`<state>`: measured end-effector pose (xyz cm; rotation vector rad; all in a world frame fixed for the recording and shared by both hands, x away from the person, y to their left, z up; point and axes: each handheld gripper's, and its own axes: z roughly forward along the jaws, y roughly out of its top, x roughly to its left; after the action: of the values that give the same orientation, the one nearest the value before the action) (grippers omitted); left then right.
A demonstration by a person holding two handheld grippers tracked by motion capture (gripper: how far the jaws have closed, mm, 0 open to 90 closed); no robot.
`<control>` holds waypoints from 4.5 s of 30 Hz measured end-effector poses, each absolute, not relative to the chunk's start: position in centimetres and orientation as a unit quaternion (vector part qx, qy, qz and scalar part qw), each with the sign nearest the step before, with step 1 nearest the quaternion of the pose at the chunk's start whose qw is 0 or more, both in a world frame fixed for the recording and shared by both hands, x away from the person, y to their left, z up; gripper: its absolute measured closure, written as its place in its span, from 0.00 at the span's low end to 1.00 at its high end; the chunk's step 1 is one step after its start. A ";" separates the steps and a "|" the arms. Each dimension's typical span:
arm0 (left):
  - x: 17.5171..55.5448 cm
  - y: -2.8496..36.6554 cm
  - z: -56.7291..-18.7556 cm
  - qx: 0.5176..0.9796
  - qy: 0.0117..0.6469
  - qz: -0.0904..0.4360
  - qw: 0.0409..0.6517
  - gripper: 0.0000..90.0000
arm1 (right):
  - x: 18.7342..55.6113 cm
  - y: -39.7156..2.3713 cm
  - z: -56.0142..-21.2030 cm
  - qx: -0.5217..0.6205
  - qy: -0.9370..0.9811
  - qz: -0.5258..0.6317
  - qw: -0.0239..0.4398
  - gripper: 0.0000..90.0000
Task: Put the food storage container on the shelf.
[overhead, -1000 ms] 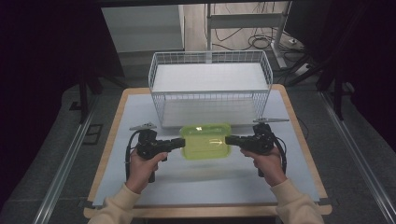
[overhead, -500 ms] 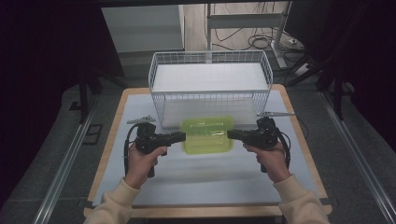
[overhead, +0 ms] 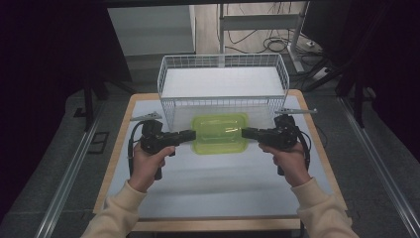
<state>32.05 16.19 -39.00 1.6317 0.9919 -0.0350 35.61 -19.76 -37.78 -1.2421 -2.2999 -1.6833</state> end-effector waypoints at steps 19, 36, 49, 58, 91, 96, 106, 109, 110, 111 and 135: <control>34.1 15.6 -38.1 0.688 0.419 -0.023 0.591 0.90 | 37.0 -20.4 -36.1 -0.406 -0.734 -0.544 0.004 0.89; 37.0 15.6 -35.8 0.684 0.412 -0.029 0.601 0.91 | 38.9 -20.5 -33.5 -0.408 -0.727 -0.552 -0.013 0.89; 39.3 15.8 -33.7 0.684 0.413 -0.018 0.600 0.91 | 40.8 -20.0 -31.5 -0.415 -0.725 -0.549 -0.021 0.89; 41.6 15.7 -32.1 0.686 0.419 -0.018 0.594 0.91 | 43.1 -20.0 -30.2 -0.424 -0.718 -0.552 -0.020 0.89; 50.9 16.2 -33.4 0.654 0.499 -0.067 0.565 0.88 | 52.4 -18.3 -31.0 -0.510 -0.692 -0.510 0.011 0.86; 51.7 16.1 -33.7 0.644 0.512 -0.074 0.564 0.85 | 53.0 -18.0 -31.2 -0.518 -0.690 -0.506 0.006 0.83; 52.3 15.9 -34.6 0.646 0.522 -0.069 0.553 0.73 | 53.2 -17.4 -31.6 -0.525 -0.699 -0.485 -0.033 0.69; 52.3 15.8 -34.6 0.650 0.523 -0.047 0.549 0.61 | 53.0 -17.1 -31.5 -0.528 -0.698 -0.482 -0.047 0.63; 52.3 15.9 -34.7 0.647 0.523 -0.047 0.553 0.52 | 52.9 -17.1 -31.5 -0.528 -0.695 -0.485 -0.049 0.59; 52.4 16.0 -34.7 0.645 0.522 -0.049 0.556 0.43 | 52.8 -17.1 -31.4 -0.527 -0.694 -0.488 -0.053 0.55; 35.2 18.2 -36.3 0.696 0.399 0.055 0.595 0.26 | 38.1 -22.7 -35.5 -0.367 -0.748 -0.543 -0.108 0.31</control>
<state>35.22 18.21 -36.33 1.6163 0.9265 0.1267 38.11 -22.69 -35.47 -1.2381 -2.5261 -1.8332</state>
